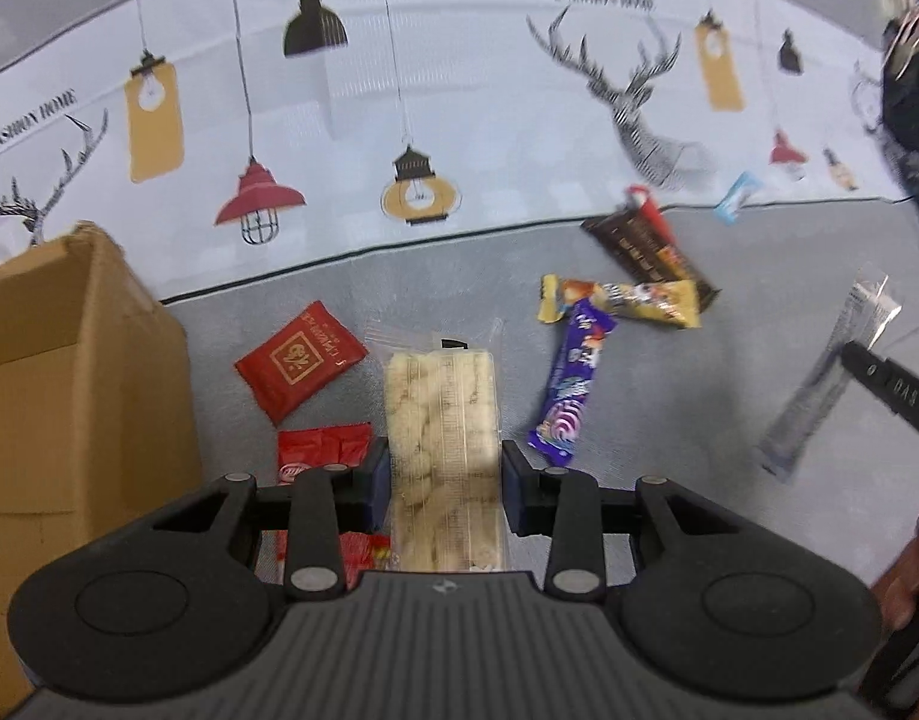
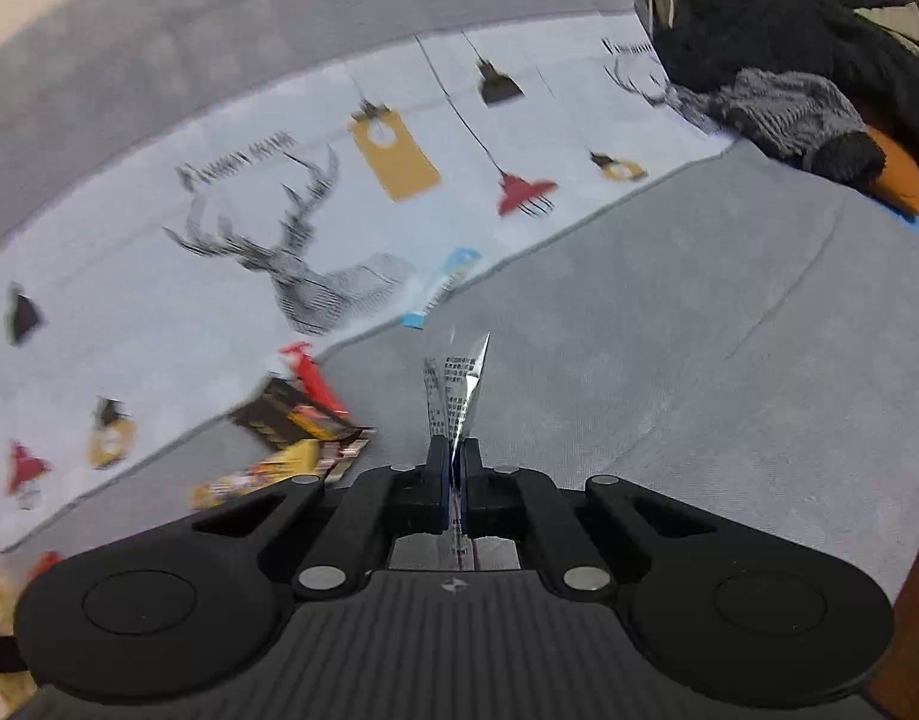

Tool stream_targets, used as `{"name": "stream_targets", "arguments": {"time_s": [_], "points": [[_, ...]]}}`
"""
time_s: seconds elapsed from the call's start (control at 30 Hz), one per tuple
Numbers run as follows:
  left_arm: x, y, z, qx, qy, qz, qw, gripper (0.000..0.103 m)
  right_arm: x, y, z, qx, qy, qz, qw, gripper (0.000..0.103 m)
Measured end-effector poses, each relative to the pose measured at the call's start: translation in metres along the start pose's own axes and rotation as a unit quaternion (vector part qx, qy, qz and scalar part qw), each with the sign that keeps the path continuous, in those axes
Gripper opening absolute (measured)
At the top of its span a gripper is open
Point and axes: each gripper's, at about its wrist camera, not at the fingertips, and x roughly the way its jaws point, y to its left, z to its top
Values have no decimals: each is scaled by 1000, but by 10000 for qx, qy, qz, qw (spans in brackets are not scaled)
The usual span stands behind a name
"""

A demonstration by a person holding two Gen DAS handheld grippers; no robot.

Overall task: Organize snacks
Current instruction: 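Carry the rice-cake bar and silver stick pack over the open box with both tools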

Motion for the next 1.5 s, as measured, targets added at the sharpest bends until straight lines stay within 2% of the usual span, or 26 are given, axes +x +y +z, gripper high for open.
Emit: {"name": "stream_targets", "arguments": {"time_s": [0.13,0.23,0.37,0.57,0.77,0.9,1.1,1.23,1.5], "points": [[-45,17,-14,-60,-329,-53,9994,41,-58,19,-11,-90,-202,464,9987,2],[-85,38,-31,-176,-641,8,9978,41,-99,36,-23,-270,-381,801,9957,2],[-132,72,-57,-319,-846,124,9958,41,-147,64,-41,-455,-440,1314,9893,2],[-195,133,-111,-630,-1065,267,9920,41,-213,107,-67,-748,-441,2045,9750,2],[-239,186,-174,-1080,-1138,490,9864,41,-268,146,-108,-1276,-367,2542,9580,2],[-259,221,-210,-1460,-1210,623,9799,41,-295,164,-132,-1539,-264,2733,9492,2],[-278,253,-250,-1736,-1358,802,9721,41,-329,179,-156,-1800,-236,2853,9411,2],[-282,264,-265,-1812,-1383,761,9707,41,-339,186,-165,-1904,-210,2850,9392,2],[-284,270,-273,-1900,-1461,685,9684,41,-349,195,-170,-2041,-253,2818,9372,2]]}}
